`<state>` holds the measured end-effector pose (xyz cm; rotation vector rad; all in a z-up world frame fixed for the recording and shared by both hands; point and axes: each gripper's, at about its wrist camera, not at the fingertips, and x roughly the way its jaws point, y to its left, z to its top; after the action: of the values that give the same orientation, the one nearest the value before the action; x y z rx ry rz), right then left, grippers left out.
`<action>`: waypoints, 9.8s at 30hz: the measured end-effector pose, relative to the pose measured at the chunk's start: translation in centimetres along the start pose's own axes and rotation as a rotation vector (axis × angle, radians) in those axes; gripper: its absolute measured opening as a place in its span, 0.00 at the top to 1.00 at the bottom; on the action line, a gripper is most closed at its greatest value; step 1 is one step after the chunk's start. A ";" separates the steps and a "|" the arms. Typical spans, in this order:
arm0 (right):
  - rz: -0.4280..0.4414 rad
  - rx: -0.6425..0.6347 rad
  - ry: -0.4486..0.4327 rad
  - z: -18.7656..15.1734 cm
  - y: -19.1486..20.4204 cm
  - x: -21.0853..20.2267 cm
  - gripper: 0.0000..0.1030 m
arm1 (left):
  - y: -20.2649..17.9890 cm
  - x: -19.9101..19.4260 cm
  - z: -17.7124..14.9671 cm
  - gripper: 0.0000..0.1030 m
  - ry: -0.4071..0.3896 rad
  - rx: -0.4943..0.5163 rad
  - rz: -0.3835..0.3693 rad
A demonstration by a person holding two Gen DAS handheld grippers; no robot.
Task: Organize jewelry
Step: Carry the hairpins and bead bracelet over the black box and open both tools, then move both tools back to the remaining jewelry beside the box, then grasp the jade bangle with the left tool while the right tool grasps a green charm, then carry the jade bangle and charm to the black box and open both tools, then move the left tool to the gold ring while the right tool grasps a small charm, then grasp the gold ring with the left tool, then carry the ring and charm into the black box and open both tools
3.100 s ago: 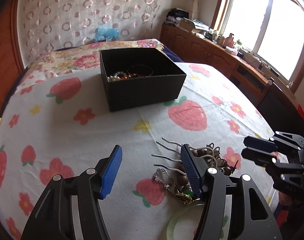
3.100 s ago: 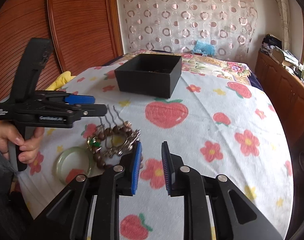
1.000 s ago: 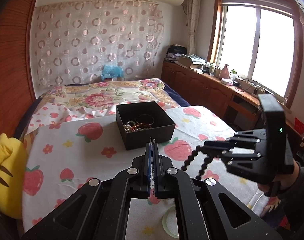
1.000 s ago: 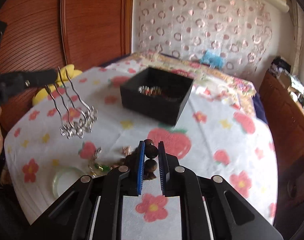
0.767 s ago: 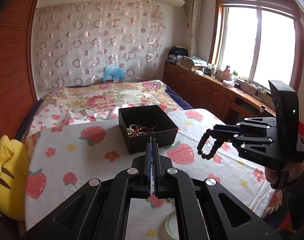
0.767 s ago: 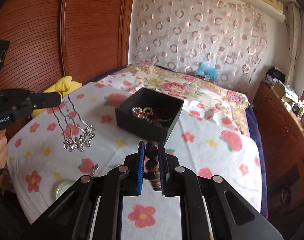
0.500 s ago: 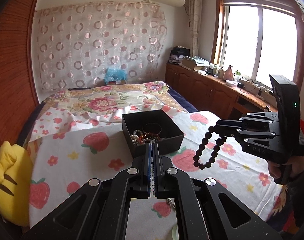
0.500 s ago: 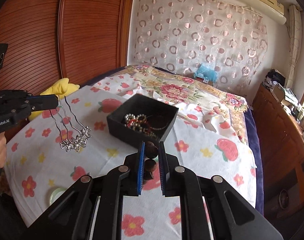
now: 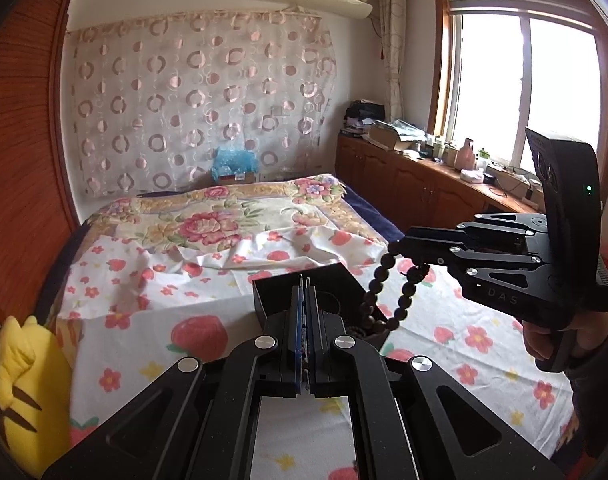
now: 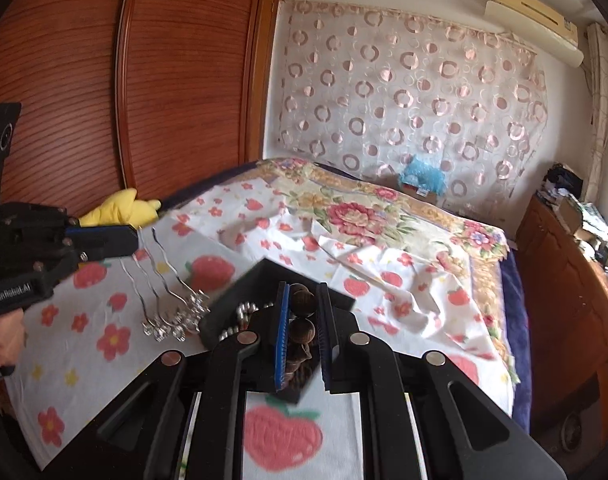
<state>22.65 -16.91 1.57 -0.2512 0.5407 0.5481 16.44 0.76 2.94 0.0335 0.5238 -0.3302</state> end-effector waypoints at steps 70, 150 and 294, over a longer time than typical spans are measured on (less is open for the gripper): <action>0.075 0.085 0.181 -13.6 6.4 -0.9 0.74 | -0.4 1.4 -10.5 0.64 0.248 0.002 0.004; 0.105 -0.055 0.222 -12.7 10.0 -1.8 0.99 | 0.1 -4.4 -17.2 0.93 0.240 -0.059 -0.015; 0.085 0.035 0.109 -7.6 0.4 3.0 0.89 | -4.3 5.1 -6.3 0.82 0.224 0.091 -0.021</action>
<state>21.43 -18.04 -6.41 -0.2260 0.6683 0.6093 16.21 -4.15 -4.81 0.1546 0.7311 -0.3725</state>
